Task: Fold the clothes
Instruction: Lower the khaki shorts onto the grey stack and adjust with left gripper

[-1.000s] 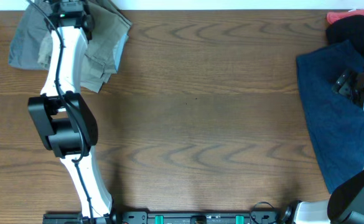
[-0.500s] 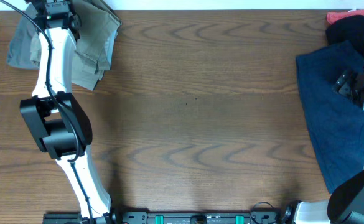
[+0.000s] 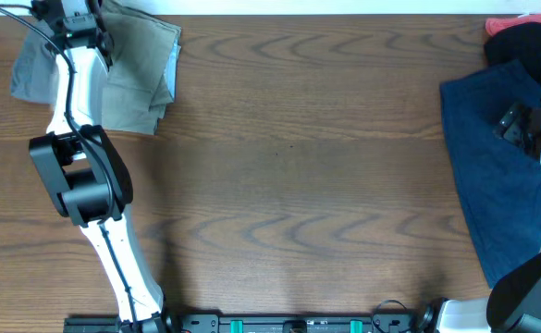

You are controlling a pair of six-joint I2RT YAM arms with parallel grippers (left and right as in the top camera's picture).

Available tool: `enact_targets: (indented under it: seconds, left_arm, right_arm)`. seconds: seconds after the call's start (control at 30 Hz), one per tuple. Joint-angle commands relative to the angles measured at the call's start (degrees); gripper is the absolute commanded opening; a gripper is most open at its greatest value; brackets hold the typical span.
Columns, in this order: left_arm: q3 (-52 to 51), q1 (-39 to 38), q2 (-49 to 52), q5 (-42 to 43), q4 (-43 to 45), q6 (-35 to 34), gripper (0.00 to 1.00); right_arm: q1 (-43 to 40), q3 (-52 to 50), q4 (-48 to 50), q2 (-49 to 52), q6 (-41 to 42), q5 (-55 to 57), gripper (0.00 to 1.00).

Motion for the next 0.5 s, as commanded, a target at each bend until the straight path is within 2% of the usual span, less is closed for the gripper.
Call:
enact_targets:
  seconds: [0.0, 0.07, 0.3, 0.37, 0.43, 0.47]
  left_arm:
    - [0.9, 0.8, 1.0, -0.5, 0.9, 0.5, 0.17]
    - [0.9, 1.5, 1.1, -0.5, 0.9, 1.8, 0.17]
    - [0.9, 2.5, 0.1, -0.7, -0.4, 9.5, 0.56]
    - [0.9, 2.3, -0.3, -0.7, -1.7, 9.4, 0.66]
    - [0.9, 2.0, -0.5, -0.6, -3.2, 9.4, 0.81]
    - [0.9, 1.7, -0.5, -0.4, -4.0, 9.4, 0.84]
  right_arm:
    - [-0.2, 0.2, 0.0, 0.0, -0.1, 0.7, 0.99]
    - [-0.2, 0.2, 0.0, 0.0, -0.1, 0.7, 0.99]
    - [-0.2, 0.2, 0.0, 0.0, -0.1, 0.7, 0.99]
    - [-0.2, 0.2, 0.0, 0.0, -0.1, 0.7, 0.99]
    - [-0.2, 0.2, 0.0, 0.0, -0.1, 0.7, 0.99]
    - [-0.2, 0.2, 0.0, 0.0, -0.1, 0.7, 0.99]
